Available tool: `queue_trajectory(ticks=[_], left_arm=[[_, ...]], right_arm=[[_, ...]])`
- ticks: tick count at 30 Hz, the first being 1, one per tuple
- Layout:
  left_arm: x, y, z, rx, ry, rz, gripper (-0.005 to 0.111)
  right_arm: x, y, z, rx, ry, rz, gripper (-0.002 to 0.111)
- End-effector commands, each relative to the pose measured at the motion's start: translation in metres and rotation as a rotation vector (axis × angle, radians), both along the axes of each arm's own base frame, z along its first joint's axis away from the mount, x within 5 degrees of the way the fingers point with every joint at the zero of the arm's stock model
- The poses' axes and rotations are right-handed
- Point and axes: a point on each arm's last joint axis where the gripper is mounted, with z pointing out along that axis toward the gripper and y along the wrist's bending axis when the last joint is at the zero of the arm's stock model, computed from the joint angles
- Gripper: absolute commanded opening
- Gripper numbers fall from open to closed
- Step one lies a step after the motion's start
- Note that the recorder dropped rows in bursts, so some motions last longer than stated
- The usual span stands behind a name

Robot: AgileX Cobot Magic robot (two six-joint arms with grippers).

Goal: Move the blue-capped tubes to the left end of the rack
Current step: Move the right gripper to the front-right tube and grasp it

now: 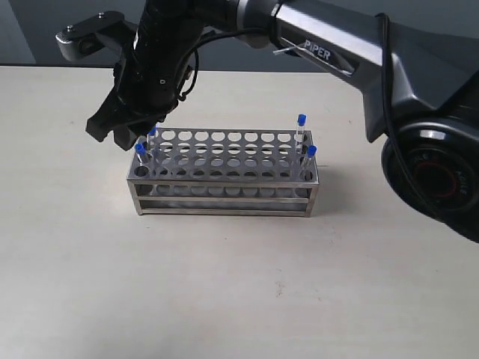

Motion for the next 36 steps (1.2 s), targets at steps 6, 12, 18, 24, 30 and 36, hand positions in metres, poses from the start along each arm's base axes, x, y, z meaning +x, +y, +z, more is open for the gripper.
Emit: queue_trajectory(ticks=[6,12,18,24,30,36], left_arm=[[-0.001,-0.001,0.002,-0.009,-0.013,-0.012,0.001],[-0.001,-0.001,0.002,-0.009,-0.013,-0.012,0.001],[-0.001,-0.001,0.002,-0.009,-0.013,-0.012,0.001],[-0.001,-0.001,0.002,-0.009,-0.013,-0.012,0.001],[-0.001,-0.001,0.002,-0.009,-0.013,-0.012,0.001],[-0.001,-0.001,0.002,-0.009,-0.013,-0.012,0.001]], right_arm=[[0.010,-0.031,0.044,-0.095,-0.177,-0.166,0.038],[0.027,-0.065,0.078,-0.061,-0.221,-0.308,0.038],[0.045,-0.115,0.076,-0.111,-0.152,-0.449,0.038],[0.027,-0.142,0.049,-0.229,-0.065,-0.468,0.038],[0.023,-0.159,0.013,-0.390,-0.052,-0.542,0.038],[0.028,-0.180,-0.006,-0.455,0.000,-0.588,0.038]])
